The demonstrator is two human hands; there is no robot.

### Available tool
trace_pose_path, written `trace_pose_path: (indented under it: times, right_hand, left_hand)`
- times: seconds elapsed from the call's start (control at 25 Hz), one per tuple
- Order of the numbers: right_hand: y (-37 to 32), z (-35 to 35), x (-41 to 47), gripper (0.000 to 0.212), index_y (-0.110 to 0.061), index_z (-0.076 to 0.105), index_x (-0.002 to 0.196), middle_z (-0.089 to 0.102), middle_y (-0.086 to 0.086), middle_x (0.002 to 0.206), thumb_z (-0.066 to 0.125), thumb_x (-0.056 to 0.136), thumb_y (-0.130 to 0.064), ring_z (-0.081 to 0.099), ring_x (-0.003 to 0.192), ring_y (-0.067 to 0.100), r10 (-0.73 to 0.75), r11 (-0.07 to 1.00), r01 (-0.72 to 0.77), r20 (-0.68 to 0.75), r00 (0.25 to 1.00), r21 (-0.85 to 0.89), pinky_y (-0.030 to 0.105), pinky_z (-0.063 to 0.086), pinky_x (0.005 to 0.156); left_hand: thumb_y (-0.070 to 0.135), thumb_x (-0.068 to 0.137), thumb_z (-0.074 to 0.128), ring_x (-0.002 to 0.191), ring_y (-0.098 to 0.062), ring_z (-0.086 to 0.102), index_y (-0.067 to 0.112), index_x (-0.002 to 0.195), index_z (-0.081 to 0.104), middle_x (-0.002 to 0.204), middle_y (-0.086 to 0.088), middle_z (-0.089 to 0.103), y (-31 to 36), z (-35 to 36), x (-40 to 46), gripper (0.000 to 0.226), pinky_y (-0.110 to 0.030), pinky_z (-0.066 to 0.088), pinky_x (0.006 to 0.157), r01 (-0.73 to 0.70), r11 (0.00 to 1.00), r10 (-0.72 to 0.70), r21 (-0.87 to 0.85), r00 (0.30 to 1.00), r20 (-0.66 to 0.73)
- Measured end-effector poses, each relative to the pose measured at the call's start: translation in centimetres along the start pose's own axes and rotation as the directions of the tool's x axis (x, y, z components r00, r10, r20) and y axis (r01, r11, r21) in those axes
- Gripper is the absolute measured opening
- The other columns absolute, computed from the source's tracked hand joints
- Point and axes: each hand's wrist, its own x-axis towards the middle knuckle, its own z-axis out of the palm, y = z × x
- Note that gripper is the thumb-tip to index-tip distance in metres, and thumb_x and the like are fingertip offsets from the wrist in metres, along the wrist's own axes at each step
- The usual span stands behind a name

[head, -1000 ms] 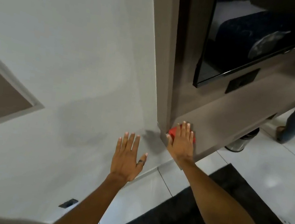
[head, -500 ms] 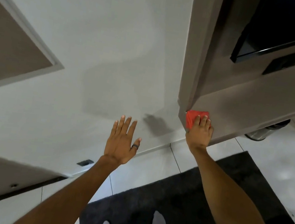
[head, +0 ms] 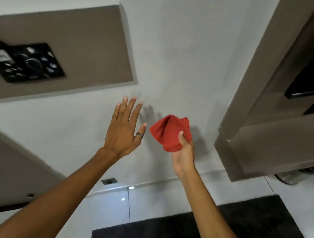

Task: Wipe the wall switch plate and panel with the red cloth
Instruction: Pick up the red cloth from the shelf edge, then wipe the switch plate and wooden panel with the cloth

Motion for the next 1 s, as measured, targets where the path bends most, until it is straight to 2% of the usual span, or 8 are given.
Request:
trace_pose_path:
  times: [0.2,0.36,0.56,0.68,0.76,0.8,0.92,1.0]
  right_hand:
    - [1.2,12.5,-4.2,0.032,-0.022,0.078,0.126,0.073,0.01,0.136,0.057,0.102,-0.027,0.073,0.121,0.022,0.036,0.95,-0.126,0.3,0.953,0.286,0.039,0.063,0.098]
    - [4.9,20.5,-8.5,0.057,-0.012,0.072,0.134,0.069,0.012,0.138,0.062,0.095,-0.053,0.07,0.12,0.024,0.018,0.931,-0.199,0.509,0.86,0.304,0.041,0.056,0.11]
    - [8.7,27.3,-10.2,0.051,-0.026,0.063,0.141,0.072,0.002,0.137,0.075,0.092,-0.027,0.07,0.126,0.021,-0.34,0.94,0.307,0.354,0.872,0.146,0.041,0.058,0.109]
    - [10.1,31.2,-8.3,0.066,-0.03,0.042,0.161,0.046,-0.011,0.165,0.064,0.1,-0.017,0.045,0.153,0.014,-0.766,0.477,0.833,0.331,0.551,-0.282,0.034,0.042,0.126]
    - [11.2,33.3,-5.7,0.078,-0.015,0.032,0.165,0.026,0.004,0.174,0.061,0.093,-0.002,0.022,0.164,0.029,-0.765,-0.029,0.874,0.573,0.293,-0.486,0.049,0.025,0.135]
    - [11.8,33.8,-4.6,0.08,-0.011,0.028,0.165,0.018,0.01,0.175,0.065,0.095,-0.01,0.013,0.165,0.035,-0.69,-0.222,0.82,0.679,0.251,-0.528,0.055,0.017,0.136]
    - [13.6,33.2,-2.0,0.089,-0.01,0.02,0.168,0.004,0.013,0.178,0.044,0.103,-0.066,0.0,0.166,0.037,-0.569,-0.418,0.734,0.785,0.247,-0.535,0.055,-0.001,0.136]
    - [13.8,33.5,-0.9,0.076,-0.016,0.022,0.168,0.01,0.013,0.178,0.029,0.108,-0.063,0.003,0.167,0.034,-0.606,-0.449,0.718,0.772,0.192,-0.531,0.054,0.001,0.136]
  left_hand:
    - [0.028,0.108,0.047,0.164,-0.031,0.002,0.005,0.163,0.029,0.174,-0.015,0.021,-7.6,-10.0,0.0,0.062,-0.05,0.007,0.134,-0.015,1.0,0.006,-0.02,0.926,-0.378]
    - [0.046,0.107,0.048,0.164,-0.033,0.004,0.01,0.165,0.029,0.174,-0.013,0.02,-10.3,-14.3,0.0,0.071,-0.052,0.006,0.134,-0.117,0.99,0.135,0.074,0.934,-0.331]
    - [0.054,0.109,0.038,0.164,-0.033,0.002,0.008,0.166,0.024,0.176,-0.012,0.013,-17.6,-17.7,-2.4,0.074,-0.05,0.002,0.134,-0.069,0.994,0.099,0.079,0.863,-0.495]
    - [0.045,0.11,0.039,0.164,-0.036,0.001,0.005,0.165,0.024,0.175,-0.016,0.013,-23.3,-19.7,-3.7,0.07,-0.053,0.005,0.134,0.089,0.992,-0.02,0.084,0.798,-0.602]
    - [0.041,0.109,0.04,0.164,-0.035,-0.002,0.004,0.165,0.024,0.175,-0.017,0.012,-26.2,-20.9,-3.5,0.069,-0.055,0.006,0.134,0.147,0.985,-0.059,0.095,0.792,-0.608]
    - [0.041,0.109,0.041,0.164,-0.034,-0.003,0.004,0.165,0.024,0.175,-0.018,0.012,-27.6,-21.5,-3.2,0.069,-0.055,0.006,0.134,0.147,0.982,-0.048,0.116,0.794,-0.606]
    - [0.04,0.108,0.042,0.164,-0.032,-0.004,0.006,0.165,0.024,0.174,-0.018,0.015,-31.0,-21.9,-2.4,0.069,-0.05,0.002,0.134,0.111,0.969,0.043,0.22,0.802,-0.596]
    - [0.04,0.108,0.042,0.164,-0.028,-0.007,0.008,0.166,0.023,0.174,-0.019,0.016,-32.6,-21.8,-1.3,0.069,-0.047,-0.001,0.134,0.113,0.956,0.072,0.271,0.805,-0.589]
